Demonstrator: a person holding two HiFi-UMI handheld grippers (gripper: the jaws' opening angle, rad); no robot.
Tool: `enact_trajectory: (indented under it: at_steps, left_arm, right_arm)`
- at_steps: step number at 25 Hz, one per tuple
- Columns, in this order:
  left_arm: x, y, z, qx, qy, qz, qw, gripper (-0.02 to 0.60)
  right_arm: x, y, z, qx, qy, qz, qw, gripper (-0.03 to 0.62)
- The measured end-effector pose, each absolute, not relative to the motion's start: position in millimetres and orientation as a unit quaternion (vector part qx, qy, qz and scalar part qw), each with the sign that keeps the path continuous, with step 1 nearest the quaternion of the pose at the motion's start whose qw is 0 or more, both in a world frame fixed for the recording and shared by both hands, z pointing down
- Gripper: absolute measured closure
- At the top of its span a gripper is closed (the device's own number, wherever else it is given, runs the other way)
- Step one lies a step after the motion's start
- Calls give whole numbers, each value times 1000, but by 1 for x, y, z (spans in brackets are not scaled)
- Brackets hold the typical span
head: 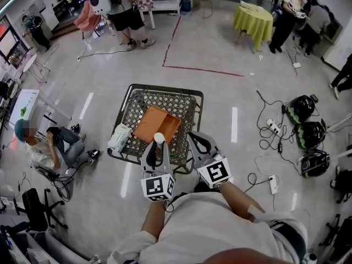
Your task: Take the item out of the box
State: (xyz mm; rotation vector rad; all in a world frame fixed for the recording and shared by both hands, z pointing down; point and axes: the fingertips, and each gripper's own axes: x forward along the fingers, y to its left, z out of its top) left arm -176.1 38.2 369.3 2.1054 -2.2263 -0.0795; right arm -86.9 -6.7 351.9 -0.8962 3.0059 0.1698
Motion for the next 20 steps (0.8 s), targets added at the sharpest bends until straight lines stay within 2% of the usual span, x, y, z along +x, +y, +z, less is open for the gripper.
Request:
enact_trajectory:
  at_steps: [20]
  left_arm:
    - [-177,45,376,688,-723,-33,43,462]
  right_arm:
    - [-96,4,361,-279,959,53,-19,591]
